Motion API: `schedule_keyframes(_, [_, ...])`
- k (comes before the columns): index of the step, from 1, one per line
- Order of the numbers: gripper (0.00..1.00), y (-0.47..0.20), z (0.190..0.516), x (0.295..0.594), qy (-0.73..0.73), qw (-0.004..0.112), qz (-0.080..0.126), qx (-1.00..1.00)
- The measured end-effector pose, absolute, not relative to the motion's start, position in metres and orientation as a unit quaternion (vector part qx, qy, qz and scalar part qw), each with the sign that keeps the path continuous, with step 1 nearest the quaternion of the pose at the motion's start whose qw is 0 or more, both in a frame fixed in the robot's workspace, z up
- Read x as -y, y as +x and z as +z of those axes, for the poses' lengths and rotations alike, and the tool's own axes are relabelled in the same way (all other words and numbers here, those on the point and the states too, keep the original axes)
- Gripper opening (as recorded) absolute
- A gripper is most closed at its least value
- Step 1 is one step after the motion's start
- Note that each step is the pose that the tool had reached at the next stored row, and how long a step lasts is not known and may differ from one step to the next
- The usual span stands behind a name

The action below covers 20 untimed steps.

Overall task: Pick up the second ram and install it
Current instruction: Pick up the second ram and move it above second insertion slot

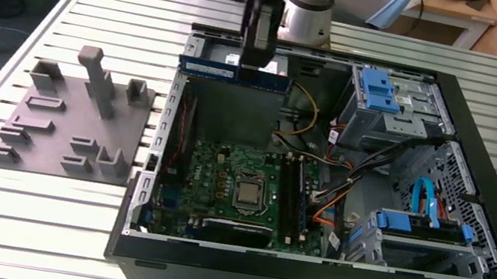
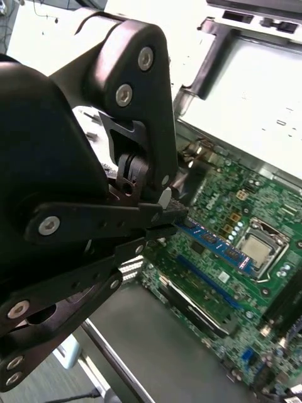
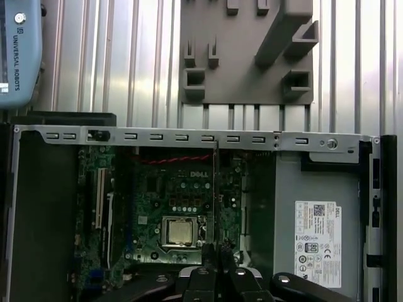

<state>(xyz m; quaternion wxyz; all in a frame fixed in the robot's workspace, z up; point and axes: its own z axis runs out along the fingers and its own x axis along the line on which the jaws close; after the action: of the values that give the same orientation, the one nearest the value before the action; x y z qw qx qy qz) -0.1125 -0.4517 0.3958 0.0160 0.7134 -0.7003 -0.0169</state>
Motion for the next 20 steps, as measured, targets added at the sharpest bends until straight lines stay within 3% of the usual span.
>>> schedule_keyframes(20, [0.14, -0.040, 0.396, 0.451, 0.713, 0.024, -0.025, 0.700])
